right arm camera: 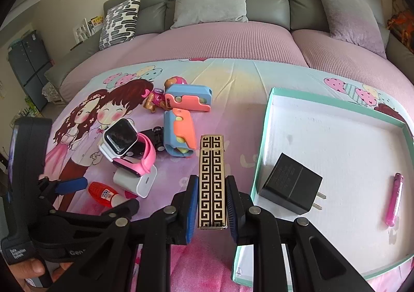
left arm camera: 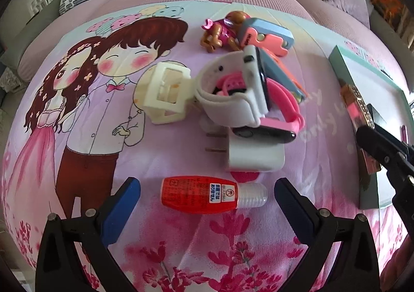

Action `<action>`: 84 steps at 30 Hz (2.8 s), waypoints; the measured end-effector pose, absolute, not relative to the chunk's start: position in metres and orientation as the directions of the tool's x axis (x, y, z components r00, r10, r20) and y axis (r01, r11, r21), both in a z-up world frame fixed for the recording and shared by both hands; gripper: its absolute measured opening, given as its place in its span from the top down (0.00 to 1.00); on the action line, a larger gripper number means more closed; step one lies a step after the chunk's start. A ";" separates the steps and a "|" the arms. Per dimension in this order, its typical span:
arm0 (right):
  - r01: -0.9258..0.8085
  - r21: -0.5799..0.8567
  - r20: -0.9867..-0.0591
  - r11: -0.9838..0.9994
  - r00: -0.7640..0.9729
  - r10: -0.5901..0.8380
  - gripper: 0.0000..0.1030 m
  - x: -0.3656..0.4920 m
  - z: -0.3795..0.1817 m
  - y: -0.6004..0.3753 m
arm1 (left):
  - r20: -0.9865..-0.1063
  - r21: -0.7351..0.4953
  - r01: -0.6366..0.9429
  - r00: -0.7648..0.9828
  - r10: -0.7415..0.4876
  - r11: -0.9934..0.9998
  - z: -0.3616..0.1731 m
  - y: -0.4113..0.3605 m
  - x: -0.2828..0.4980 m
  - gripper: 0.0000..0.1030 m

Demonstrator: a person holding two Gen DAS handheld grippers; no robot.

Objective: Organize rigid objects
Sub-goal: 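Grasp the red glue bottle with the left tool while the right tool holds the gold box, then lower the red glue bottle into the tray with the left tool while the right tool places the gold box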

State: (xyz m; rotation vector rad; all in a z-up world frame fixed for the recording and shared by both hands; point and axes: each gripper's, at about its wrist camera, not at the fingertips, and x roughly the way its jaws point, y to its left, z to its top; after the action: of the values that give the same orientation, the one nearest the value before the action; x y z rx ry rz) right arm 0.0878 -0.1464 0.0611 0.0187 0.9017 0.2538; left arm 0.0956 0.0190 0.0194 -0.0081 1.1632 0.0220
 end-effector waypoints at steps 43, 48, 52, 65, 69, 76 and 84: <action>-0.025 0.088 -0.733 0.996 0.675 0.082 0.78 0.082 0.085 -0.218 | -0.766 -0.057 -0.018 0.642 -0.032 0.998 0.104 -0.013 0.084 0.24; 0.066 0.090 -0.737 0.994 0.675 0.022 0.78 0.080 0.088 -0.257 | -0.744 -0.083 0.042 0.662 -0.090 0.996 0.109 -0.047 0.090 0.24; 0.123 0.063 -0.732 0.990 0.680 -0.038 0.78 0.076 0.093 -0.282 | -0.725 -0.107 0.102 0.672 -0.148 0.989 0.111 -0.079 0.093 0.24; 0.264 0.119 -0.734 0.957 0.673 -0.095 0.78 0.066 0.095 -0.349 | -0.723 -0.097 0.291 0.636 -0.268 0.952 0.095 -0.174 0.089 0.24; 0.252 0.130 -0.750 0.959 0.657 -0.071 0.78 0.069 0.087 -0.350 | -0.752 -0.081 0.307 0.606 -0.260 0.948 0.082 -0.187 0.090 0.23; 0.219 0.124 -0.793 0.968 0.608 -0.036 0.78 0.081 0.063 -0.342 | -0.803 -0.073 0.282 0.553 -0.224 0.957 0.061 -0.189 0.097 0.23; 0.209 0.109 -0.820 0.972 0.571 -0.031 0.78 0.088 0.050 -0.337 | -0.803 -0.001 0.270 0.573 -0.162 0.963 0.053 -0.189 0.099 0.23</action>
State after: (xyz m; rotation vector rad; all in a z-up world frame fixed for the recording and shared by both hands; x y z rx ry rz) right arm 0.0877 -0.3371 0.0505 0.2024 0.9541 -0.1418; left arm 0.0987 -0.1889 0.0529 0.1267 0.9271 -0.2538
